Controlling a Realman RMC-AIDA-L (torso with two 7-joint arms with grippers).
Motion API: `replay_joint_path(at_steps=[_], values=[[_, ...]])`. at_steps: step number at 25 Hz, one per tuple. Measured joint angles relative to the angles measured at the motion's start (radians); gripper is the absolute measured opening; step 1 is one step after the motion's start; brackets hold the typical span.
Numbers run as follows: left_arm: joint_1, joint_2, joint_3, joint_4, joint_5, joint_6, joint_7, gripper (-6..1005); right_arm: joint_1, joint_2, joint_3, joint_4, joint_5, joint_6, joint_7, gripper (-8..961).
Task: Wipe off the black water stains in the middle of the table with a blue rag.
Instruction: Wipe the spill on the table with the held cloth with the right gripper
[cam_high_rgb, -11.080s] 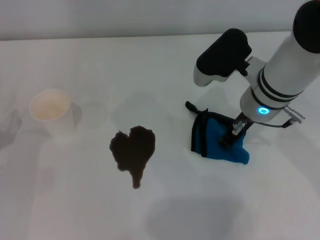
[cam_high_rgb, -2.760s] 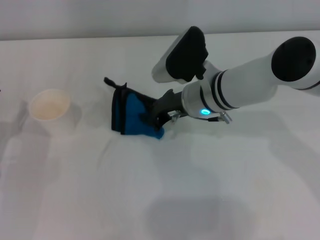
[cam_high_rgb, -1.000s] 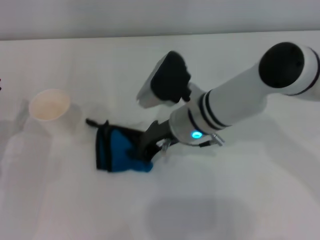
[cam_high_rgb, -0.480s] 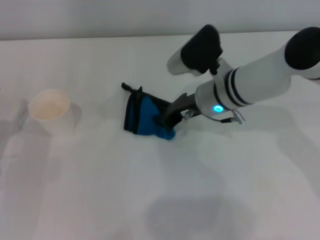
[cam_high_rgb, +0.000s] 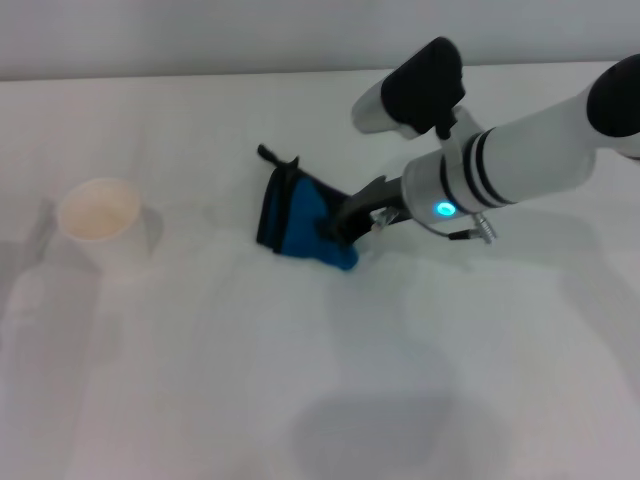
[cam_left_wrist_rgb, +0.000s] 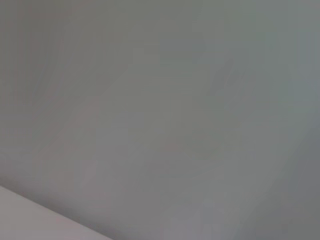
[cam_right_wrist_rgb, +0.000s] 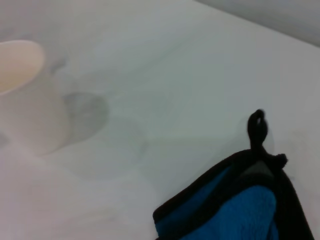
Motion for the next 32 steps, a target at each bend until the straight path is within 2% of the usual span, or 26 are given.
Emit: replay_joint_path(at_steps=[7,11,15,25,29,32], values=[[-0.005,0.0,0.0,0.0,0.0,0.0,0.0,891,0.004,0.003,-0.181,-0.048,0.131,0.05,0.0,91],[-0.006,0.0,0.0,0.0,0.0,0.0,0.0,891,0.012,0.003,-0.211,-0.067,0.152,0.156,-0.012,91],[-0.006,0.0,0.0,0.0,0.0,0.0,0.0,891,-0.005,0.004,-0.209,-0.086,0.152,0.163,-0.014,91],[-0.005,-0.001,0.002,0.0,0.0,-0.006,-0.019,892,-0.011,-0.002,-0.188,-0.074,0.167,-0.042,-0.003,91],[0.001,-0.001,0.001,0.0,0.0,-0.012,-0.025,892,-0.013,-0.01,-0.12,-0.039,0.151,-0.044,-0.006,92],[0.002,0.0,0.0,0.0,0.0,-0.012,-0.025,892,-0.018,-0.018,-0.029,-0.009,0.095,-0.003,-0.011,92]])
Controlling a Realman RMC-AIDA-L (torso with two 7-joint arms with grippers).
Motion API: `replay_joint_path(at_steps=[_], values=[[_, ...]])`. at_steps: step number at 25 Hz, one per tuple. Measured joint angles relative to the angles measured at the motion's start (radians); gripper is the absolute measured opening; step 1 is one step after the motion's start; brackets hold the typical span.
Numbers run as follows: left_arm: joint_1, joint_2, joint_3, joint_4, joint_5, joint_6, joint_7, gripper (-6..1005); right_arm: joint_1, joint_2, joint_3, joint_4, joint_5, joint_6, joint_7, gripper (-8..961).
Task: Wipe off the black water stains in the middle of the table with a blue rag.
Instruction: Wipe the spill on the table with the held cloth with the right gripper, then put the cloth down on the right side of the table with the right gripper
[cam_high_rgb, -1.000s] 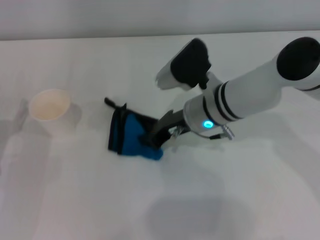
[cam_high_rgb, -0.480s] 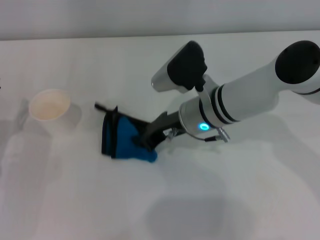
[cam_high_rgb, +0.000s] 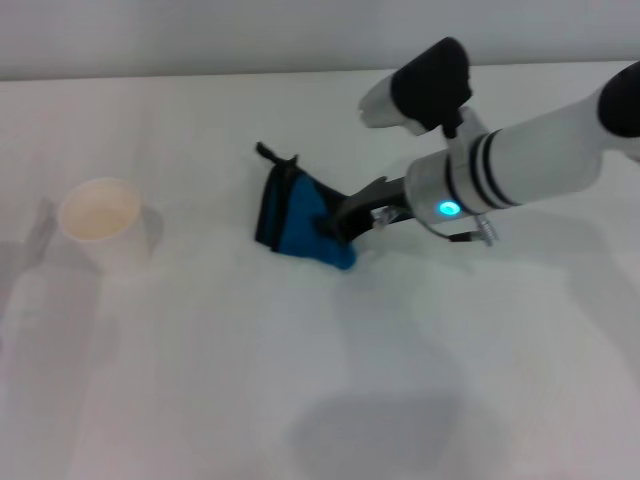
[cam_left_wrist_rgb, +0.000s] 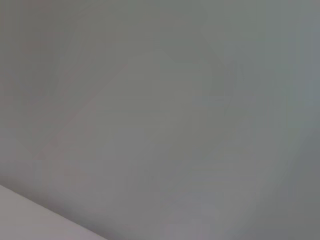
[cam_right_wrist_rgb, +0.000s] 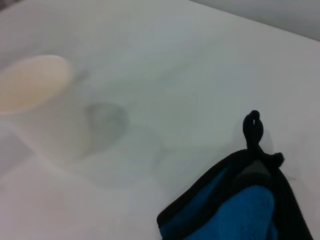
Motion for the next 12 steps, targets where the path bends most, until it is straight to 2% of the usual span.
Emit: replay_joint_path(at_steps=[6,8,10,11,12], values=[[-0.002,0.001,0.001,0.0,0.0,-0.002,-0.001,892,-0.053,-0.003,0.261,-0.055,-0.221,0.18,-0.074,91],[-0.003,0.001,0.001,0.0,0.0,-0.002,-0.001,892,-0.072,-0.004,0.352,-0.076,-0.249,0.27,-0.129,92],[-0.003,0.0,0.002,0.0,0.0,-0.002,-0.001,892,-0.078,-0.005,0.391,-0.084,-0.254,0.311,-0.155,92],[-0.003,0.001,0.002,0.0,0.0,-0.002,-0.001,891,-0.086,-0.012,0.448,-0.091,-0.259,0.398,-0.199,92],[-0.003,0.001,0.002,0.0,0.0,-0.002,-0.001,891,-0.087,-0.015,0.462,-0.094,-0.259,0.444,-0.216,91]])
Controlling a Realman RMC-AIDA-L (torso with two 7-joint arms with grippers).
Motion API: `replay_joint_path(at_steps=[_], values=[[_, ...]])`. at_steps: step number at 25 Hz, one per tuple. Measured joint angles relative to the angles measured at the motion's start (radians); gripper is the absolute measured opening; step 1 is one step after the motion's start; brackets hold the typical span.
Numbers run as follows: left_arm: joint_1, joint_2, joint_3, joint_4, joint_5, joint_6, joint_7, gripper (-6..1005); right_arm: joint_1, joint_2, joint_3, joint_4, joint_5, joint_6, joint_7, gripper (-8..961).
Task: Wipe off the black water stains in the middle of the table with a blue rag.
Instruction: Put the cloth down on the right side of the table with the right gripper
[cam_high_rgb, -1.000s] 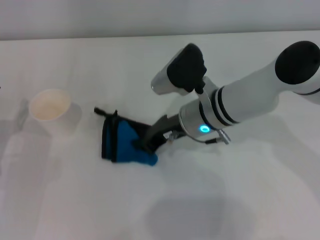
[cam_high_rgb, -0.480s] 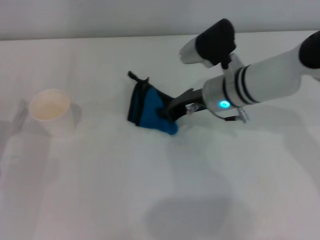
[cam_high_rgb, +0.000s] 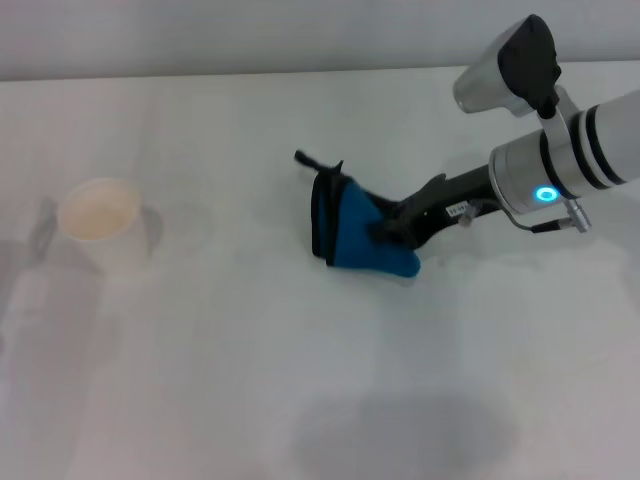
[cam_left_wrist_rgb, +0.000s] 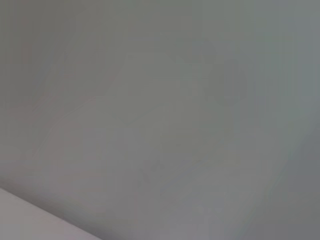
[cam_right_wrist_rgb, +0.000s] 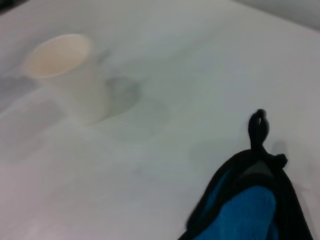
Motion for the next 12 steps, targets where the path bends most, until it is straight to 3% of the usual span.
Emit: replay_joint_path(at_steps=[12], values=[[-0.004,0.0,-0.001,0.0,0.0,-0.001,0.0,892,0.008,0.023,-0.013,0.002,-0.105,0.025,-0.022,110]])
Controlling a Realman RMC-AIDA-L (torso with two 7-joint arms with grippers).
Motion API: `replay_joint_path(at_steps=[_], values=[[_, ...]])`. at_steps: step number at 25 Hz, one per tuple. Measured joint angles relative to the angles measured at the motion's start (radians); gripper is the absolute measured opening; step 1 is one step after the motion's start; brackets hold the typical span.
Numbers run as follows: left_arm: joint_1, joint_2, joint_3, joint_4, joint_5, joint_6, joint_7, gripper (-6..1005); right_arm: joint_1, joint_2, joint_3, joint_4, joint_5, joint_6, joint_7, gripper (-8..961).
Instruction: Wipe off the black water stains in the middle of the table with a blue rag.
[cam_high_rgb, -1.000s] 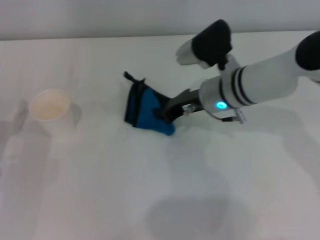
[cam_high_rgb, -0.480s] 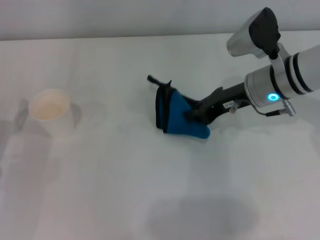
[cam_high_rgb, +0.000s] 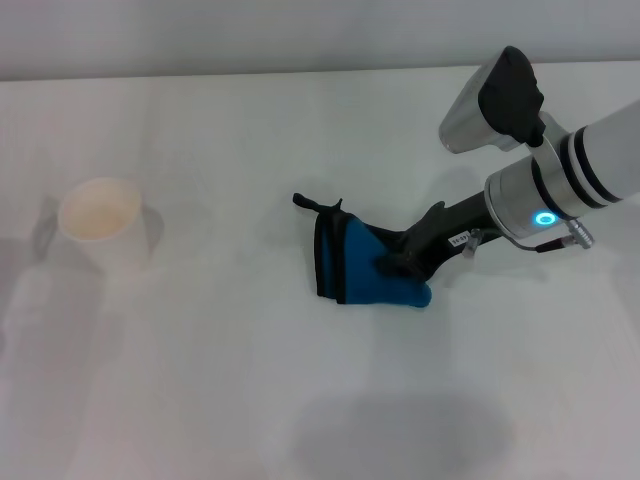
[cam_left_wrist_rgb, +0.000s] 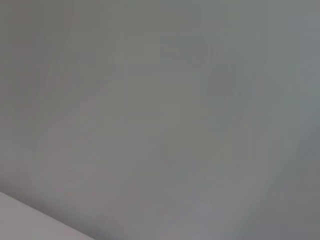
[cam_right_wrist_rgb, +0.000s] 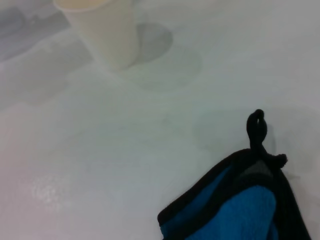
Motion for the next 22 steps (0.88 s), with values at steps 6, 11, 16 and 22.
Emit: replay_joint_path(at_steps=[6,11,16,22], values=[[-0.002,0.001,-0.001,0.0,0.0,0.0,0.0,891,-0.023,0.0,0.004,-0.021,0.016,0.003,-0.021,121],[-0.001,0.001,-0.001,0.001,0.0,0.0,0.0,892,-0.115,-0.002,0.013,-0.15,0.093,0.001,-0.047,131],[0.0,0.002,-0.002,0.002,0.0,0.0,0.002,891,-0.224,-0.004,0.127,-0.23,0.279,0.018,-0.146,439],[-0.001,0.003,-0.002,0.002,0.0,0.001,0.006,892,-0.283,-0.005,0.406,-0.042,0.692,0.221,-0.433,683]])
